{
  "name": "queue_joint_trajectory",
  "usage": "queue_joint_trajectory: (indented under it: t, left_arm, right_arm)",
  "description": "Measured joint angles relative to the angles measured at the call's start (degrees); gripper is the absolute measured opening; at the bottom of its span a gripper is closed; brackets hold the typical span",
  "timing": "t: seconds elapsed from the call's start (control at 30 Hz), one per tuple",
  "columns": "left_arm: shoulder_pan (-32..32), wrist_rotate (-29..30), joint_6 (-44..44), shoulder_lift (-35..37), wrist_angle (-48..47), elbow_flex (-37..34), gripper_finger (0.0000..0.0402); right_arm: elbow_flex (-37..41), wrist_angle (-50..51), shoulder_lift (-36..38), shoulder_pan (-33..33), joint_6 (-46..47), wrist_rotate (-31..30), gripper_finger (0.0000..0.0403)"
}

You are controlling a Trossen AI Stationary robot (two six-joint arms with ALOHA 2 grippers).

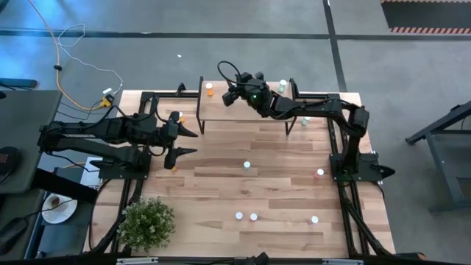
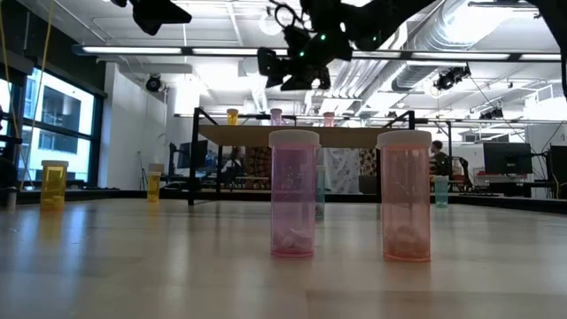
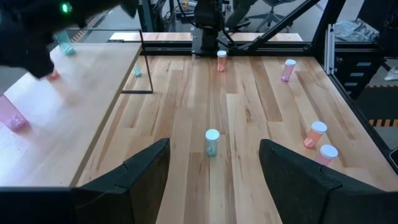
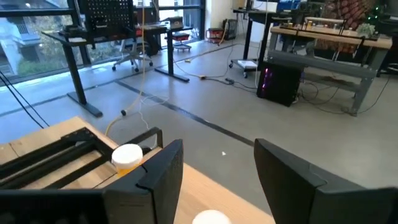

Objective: Pick and place medicine bottles onto shelf by color
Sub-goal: Adjust the pill bottles on the shelf

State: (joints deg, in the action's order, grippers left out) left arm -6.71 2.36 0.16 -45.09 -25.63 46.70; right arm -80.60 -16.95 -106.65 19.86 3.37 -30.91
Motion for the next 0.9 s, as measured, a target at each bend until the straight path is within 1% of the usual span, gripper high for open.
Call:
queue_joint_trajectory:
  t: [0.17, 0.3, 0.4, 0.63, 0.7, 0.83, 0.9]
  left_arm:
    - [0.0, 0.0, 0.0, 0.0, 0.0, 0.0, 0.0236]
    - [0.0, 0.0, 0.0, 0.0, 0.0, 0.0, 0.0236]
    - [0.0, 0.0, 0.0, 0.0, 0.0, 0.0, 0.0236]
    - [0.0, 0.0, 0.0, 0.0, 0.0, 0.0, 0.0236]
    - [0.0, 0.0, -0.2, 0.0, 0.0, 0.0, 0.0236]
    - [0.0, 0.0, -0.2, 0.0, 0.0, 0.0, 0.0236]
    - [0.0, 0.0, -0.2, 0.0, -0.1, 0.0, 0.0236]
  right_arm:
    - [0.0, 5.1, 3.7, 0.4, -0.9, 0.1, 0.0189]
    - [0.0, 11.0, 7.2, 1.6, -0.9, 0.5, 0.0189]
    - [0.0, 16.9, 10.1, 3.1, -0.9, 3.5, 0.0189]
    - [0.0, 29.6, 15.9, 8.2, -0.6, 13.6, 0.0189]
    - [0.0, 32.5, 16.8, 10.4, 0.2, 17.9, 0.0189]
    - [0.0, 35.8, 17.1, 14.8, 2.2, 29.9, 0.0189]
    - [0.0, 36.7, 17.1, 16.4, 2.2, 32.5, 0.0189]
